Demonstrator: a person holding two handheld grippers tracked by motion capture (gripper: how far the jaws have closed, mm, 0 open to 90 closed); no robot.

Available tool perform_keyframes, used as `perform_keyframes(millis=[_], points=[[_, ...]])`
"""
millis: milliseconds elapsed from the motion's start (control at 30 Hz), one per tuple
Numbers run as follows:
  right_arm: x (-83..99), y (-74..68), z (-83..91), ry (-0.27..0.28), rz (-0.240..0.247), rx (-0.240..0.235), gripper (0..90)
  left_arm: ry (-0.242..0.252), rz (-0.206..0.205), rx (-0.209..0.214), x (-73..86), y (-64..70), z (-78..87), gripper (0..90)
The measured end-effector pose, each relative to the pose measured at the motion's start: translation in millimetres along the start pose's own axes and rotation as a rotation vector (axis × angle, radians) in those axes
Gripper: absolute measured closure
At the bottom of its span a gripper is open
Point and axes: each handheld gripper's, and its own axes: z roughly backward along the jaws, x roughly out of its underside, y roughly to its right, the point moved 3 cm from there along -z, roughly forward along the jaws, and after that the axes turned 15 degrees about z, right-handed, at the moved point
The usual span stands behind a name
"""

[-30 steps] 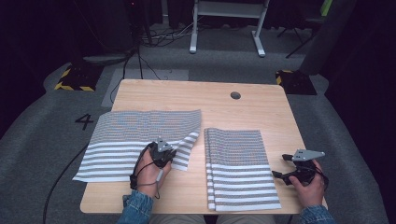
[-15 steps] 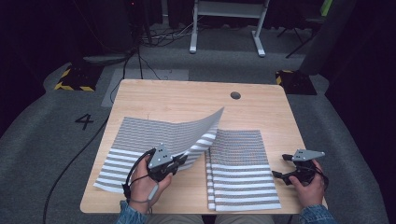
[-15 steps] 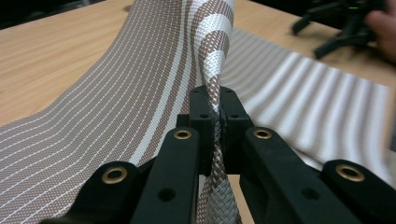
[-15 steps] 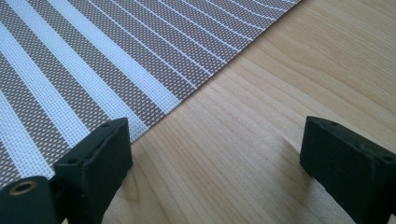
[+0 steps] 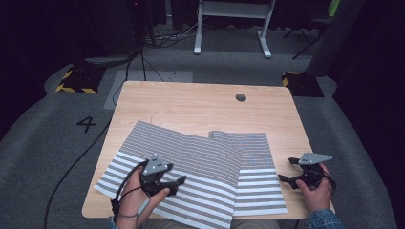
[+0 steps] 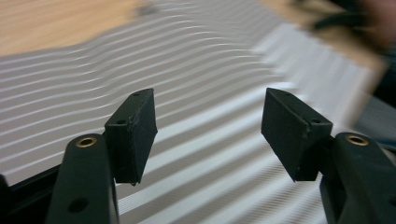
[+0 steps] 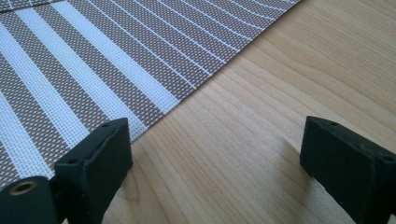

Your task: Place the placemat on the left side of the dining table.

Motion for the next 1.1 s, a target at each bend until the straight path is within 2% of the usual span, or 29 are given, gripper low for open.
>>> perform_keyframes(millis=[67,167,233,300,367,433,533,633,1100], points=[[0.0,0.0,0.0,0.0,-0.001,0.0,9.3,0.011,0.059,-0.106,1.7,-18.1,-3.7,33.8],[0.0,0.0,0.0,0.0,0.0,0.0,9.3,-0.011,0.124,-0.23,7.3,-46.9,-9.0,32.8],[0.0,0.1,0.0,0.001,0.0,0.0,9.3,-0.051,0.169,-0.289,13.4,-62.5,-13.7,32.6],[0.0,0.1,0.0,0.001,0.0,0.0,9.3,-0.116,0.212,-0.339,20.9,-71.3,-19.2,32.8],[0.0,0.1,0.0,0.001,-0.001,0.0,9.3,-0.148,0.224,-0.386,25.1,-75.2,-22.2,31.7],[0.0,0.1,0.0,0.001,0.0,0.0,9.3,-0.164,0.219,-0.426,26.4,-78.3,-22.7,32.4],[0.0,0.0,0.0,0.0,-0.001,0.0,9.3,-0.175,0.233,-0.461,27.3,-80.6,-22.8,32.1],[0.0,0.0,0.0,0.0,0.0,-0.001,9.3,-0.171,0.272,-0.446,28.6,-81.9,-23.1,33.3],[0.0,0.0,0.0,0.001,0.0,0.0,9.3,-0.179,0.247,-0.405,24.9,-86.6,-24.6,37.7]])
